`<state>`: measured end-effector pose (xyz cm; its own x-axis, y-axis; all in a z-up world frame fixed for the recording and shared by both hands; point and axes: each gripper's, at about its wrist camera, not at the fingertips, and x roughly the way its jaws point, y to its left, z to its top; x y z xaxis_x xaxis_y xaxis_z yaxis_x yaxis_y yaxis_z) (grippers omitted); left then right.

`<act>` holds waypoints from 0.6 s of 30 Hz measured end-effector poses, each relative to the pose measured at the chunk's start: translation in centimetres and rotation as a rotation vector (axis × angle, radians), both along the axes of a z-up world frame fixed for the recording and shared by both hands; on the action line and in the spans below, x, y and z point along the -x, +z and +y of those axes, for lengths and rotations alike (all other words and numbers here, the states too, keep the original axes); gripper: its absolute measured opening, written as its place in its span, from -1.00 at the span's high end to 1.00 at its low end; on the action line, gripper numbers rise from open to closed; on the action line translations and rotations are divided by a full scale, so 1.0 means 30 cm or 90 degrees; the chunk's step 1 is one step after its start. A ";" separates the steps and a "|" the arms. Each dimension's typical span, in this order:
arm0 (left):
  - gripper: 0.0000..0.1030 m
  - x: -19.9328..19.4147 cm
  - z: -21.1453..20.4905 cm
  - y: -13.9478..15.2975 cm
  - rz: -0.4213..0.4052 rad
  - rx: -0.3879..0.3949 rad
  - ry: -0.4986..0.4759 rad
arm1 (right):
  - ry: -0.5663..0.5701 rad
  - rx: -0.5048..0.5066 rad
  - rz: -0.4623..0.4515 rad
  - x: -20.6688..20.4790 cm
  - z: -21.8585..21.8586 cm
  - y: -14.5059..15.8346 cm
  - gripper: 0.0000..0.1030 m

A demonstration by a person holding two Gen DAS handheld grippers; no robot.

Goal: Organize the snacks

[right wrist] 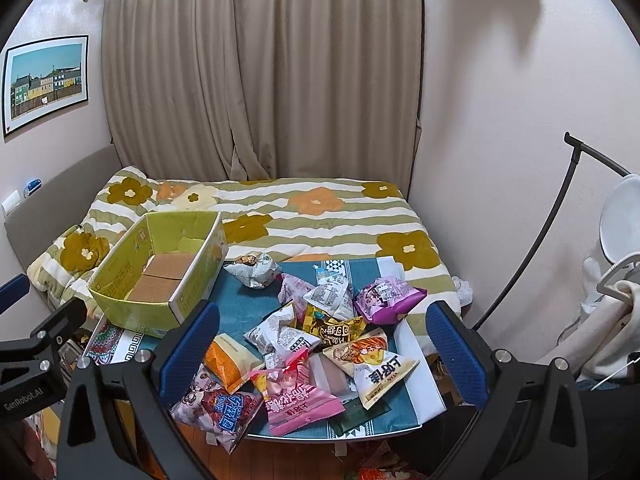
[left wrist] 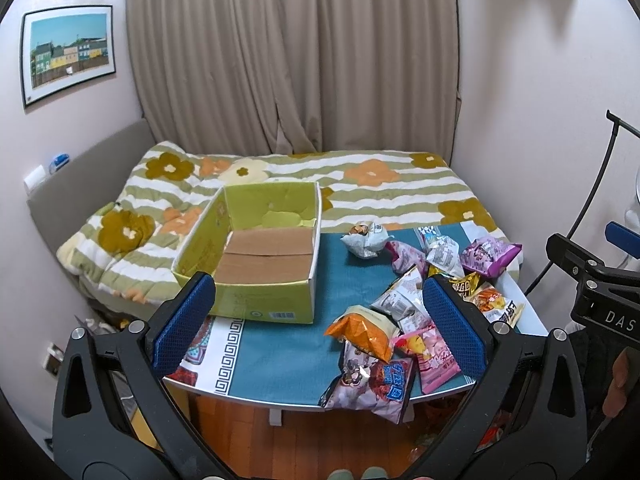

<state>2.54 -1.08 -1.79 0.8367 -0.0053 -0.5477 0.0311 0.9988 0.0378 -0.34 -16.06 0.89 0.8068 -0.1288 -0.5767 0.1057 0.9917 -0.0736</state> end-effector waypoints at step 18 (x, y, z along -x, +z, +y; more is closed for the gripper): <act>-0.99 0.007 0.007 -0.002 0.007 0.004 -0.003 | 0.001 -0.001 0.001 -0.003 0.003 0.000 -0.99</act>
<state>2.33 -0.88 -1.84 0.8305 -0.0123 -0.5569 0.0357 0.9989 0.0313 -0.27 -15.98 0.90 0.8059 -0.1267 -0.5784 0.1045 0.9919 -0.0717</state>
